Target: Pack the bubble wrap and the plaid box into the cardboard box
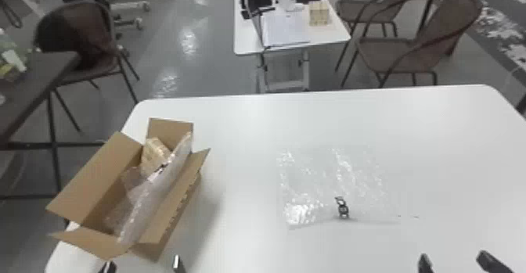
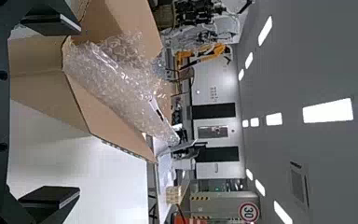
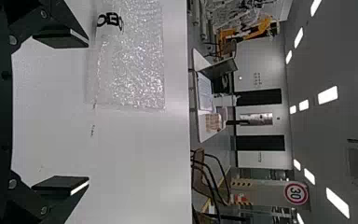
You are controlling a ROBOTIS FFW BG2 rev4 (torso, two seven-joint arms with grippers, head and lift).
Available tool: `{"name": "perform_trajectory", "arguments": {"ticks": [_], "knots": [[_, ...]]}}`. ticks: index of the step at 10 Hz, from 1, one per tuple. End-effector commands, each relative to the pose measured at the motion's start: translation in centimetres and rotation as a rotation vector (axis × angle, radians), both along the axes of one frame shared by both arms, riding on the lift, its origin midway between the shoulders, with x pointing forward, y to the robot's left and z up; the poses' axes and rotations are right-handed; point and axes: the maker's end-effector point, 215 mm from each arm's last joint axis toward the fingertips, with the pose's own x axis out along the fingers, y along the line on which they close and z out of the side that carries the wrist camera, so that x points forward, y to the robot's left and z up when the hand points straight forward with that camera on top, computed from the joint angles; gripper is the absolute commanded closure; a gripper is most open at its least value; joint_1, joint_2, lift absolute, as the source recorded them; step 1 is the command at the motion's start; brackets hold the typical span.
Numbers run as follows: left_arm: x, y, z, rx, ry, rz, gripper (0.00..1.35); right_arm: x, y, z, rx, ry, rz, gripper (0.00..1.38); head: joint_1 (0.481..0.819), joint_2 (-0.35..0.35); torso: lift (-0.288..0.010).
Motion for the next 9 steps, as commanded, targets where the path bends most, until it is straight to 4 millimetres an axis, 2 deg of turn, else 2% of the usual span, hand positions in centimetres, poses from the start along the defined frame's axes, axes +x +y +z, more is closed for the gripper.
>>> {"name": "perform_trajectory", "arguments": {"ticks": [1, 9], "knots": [[-0.11, 0.02, -0.11, -0.004, 0.004, 0.006, 0.1, 0.05, -0.17, 0.11, -0.005, -0.002, -0.005, 0.24, 0.695, 0.135, -0.102], [0.31, 0.04, 0.33, -0.002, -0.011, 0.026, 0.1, 0.5, -0.2, 0.28, -0.01, -0.01, -0.006, 0.24, 0.695, 0.129, -0.102]]}}
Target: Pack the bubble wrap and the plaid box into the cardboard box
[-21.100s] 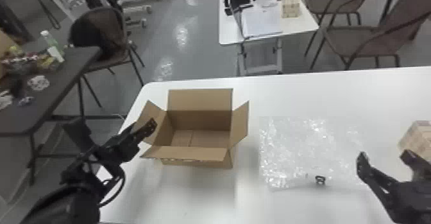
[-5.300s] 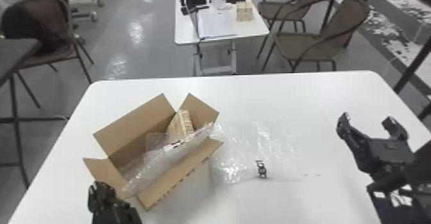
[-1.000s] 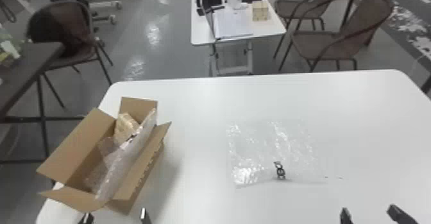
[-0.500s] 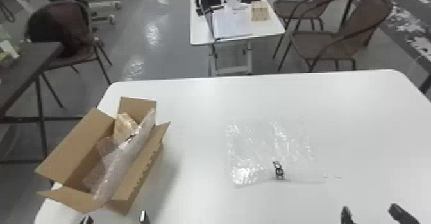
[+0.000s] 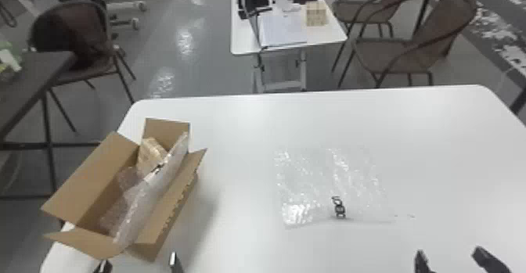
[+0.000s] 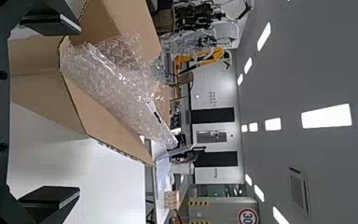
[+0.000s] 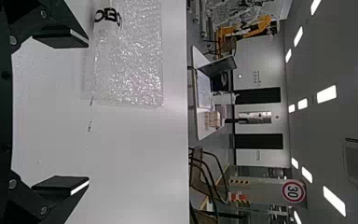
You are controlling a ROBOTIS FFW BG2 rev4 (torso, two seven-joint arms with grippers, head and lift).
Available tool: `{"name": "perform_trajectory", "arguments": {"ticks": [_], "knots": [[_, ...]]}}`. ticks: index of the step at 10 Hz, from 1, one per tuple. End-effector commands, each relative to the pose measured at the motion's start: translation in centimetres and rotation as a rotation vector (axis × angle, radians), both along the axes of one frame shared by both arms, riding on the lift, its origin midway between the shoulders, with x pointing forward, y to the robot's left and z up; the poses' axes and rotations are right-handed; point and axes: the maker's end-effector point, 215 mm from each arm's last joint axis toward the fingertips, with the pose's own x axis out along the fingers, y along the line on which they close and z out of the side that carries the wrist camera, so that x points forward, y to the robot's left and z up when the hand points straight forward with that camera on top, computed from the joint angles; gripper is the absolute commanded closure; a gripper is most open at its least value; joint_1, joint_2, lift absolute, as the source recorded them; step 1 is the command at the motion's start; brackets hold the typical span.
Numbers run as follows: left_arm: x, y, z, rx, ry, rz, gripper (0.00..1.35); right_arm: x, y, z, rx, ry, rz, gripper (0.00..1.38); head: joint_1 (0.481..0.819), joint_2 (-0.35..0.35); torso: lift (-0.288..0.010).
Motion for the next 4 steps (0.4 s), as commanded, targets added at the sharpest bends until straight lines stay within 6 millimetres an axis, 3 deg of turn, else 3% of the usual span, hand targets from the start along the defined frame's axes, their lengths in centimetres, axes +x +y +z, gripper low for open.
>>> {"name": "perform_trajectory", "arguments": {"ticks": [1, 4], "knots": [[0.18, 0.01, 0.17, 0.002, -0.006, 0.004, 0.1, 0.25, 0.02, 0.23, -0.003, -0.006, 0.0, 0.24, 0.695, 0.128, -0.102], [0.35, 0.01, 0.42, 0.005, -0.013, 0.005, 0.1, 0.36, 0.03, 0.43, -0.006, -0.01, 0.002, 0.24, 0.695, 0.127, -0.102]]}}
